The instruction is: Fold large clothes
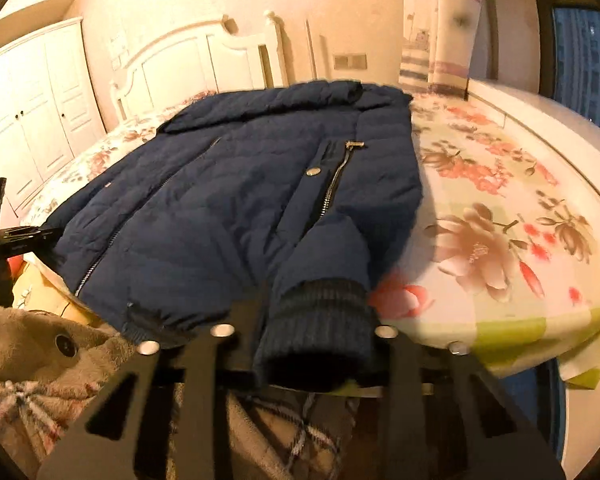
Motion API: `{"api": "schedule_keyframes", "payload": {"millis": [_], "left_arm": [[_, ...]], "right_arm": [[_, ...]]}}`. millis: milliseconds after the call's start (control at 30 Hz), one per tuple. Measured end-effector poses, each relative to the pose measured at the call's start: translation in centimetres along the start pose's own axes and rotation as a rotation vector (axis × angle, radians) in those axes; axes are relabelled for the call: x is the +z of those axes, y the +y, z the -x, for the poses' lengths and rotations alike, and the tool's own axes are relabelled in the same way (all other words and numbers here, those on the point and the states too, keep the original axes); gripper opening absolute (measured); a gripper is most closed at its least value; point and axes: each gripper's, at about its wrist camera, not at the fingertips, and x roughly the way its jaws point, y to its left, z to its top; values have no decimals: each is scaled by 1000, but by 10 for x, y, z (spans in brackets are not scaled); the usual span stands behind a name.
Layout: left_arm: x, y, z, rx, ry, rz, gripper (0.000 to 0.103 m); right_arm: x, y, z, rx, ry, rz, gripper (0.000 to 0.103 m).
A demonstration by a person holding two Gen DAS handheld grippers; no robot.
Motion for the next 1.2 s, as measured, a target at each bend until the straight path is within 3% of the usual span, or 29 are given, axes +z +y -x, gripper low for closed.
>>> {"api": "schedule_keyframes", "payload": {"millis": [100,333,433,533,633,767,867,933,1067,1100,1167,1200], "left_arm": [[-2,-4,19,-3,-19,-4,18],[9,0,131,-5,-209,-1,17],[27,6,152,-29,-303,39,17],[75,12,144,-56,-371,102,19],[137,0,118,53,-407,104,18],[234,-14,50,126,-348,146,18],[280,-19,-21,222,-289,127,18],[299,-8,-59,241,-242,147,18],[333,23,-92,352,-286,164,19],[339,32,-92,378,-300,168,24],[352,49,-90,386,-328,181,47],[355,54,-89,374,-330,180,69]], "right_arm": [[-4,5,11,-15,-15,-1,23],[4,37,96,14,-98,63,20],[28,45,125,33,-203,94,20],[72,50,121,21,-274,155,20],[137,42,85,29,-271,177,20],[218,29,-5,59,-144,147,20],[261,22,-86,43,-51,124,20],[275,9,-130,33,1,76,20],[301,-36,-187,1,34,-73,20],[306,-50,-197,-15,36,-125,20],[310,-74,-213,-35,47,-226,20],[310,-85,-224,-61,66,-265,21]]}}
